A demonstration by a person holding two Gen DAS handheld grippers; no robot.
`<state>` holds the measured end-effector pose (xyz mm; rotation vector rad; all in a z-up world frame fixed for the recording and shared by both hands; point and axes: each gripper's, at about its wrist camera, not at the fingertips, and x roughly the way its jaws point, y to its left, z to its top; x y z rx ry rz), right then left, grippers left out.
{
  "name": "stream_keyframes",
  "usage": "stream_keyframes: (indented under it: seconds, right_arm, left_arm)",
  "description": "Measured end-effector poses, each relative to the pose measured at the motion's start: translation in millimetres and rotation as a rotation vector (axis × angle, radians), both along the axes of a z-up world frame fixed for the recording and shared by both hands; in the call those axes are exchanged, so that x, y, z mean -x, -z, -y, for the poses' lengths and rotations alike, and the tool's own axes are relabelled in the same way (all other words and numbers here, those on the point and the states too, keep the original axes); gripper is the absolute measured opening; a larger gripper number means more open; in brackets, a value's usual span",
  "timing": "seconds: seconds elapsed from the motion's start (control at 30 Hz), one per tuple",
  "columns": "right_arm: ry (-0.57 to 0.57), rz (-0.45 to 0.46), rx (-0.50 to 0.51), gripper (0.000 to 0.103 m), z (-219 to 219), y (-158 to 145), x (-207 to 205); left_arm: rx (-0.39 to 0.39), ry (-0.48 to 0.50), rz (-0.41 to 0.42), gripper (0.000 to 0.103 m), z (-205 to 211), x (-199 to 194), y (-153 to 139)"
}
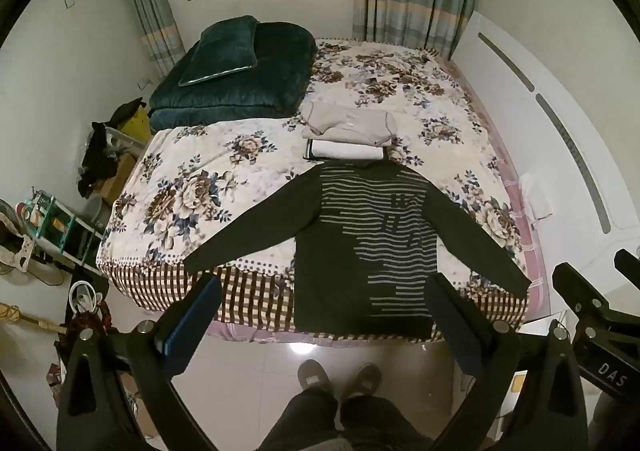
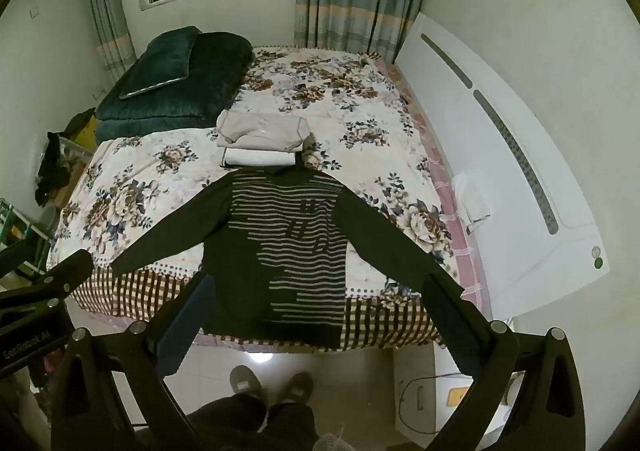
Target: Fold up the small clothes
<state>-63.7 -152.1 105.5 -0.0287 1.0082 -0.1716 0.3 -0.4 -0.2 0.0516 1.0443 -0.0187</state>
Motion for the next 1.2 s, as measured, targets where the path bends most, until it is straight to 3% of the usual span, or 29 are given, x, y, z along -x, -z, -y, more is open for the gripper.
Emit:
stream_keyframes:
  seconds: [1.2]
  right_arm:
    - [-0.022,0.016,-0.010,0.103,-11.5,-20.4,-3.3]
  left_arm:
    - [0.019,0.000,0.017,0.103,-5.6,-1.9,-6.7]
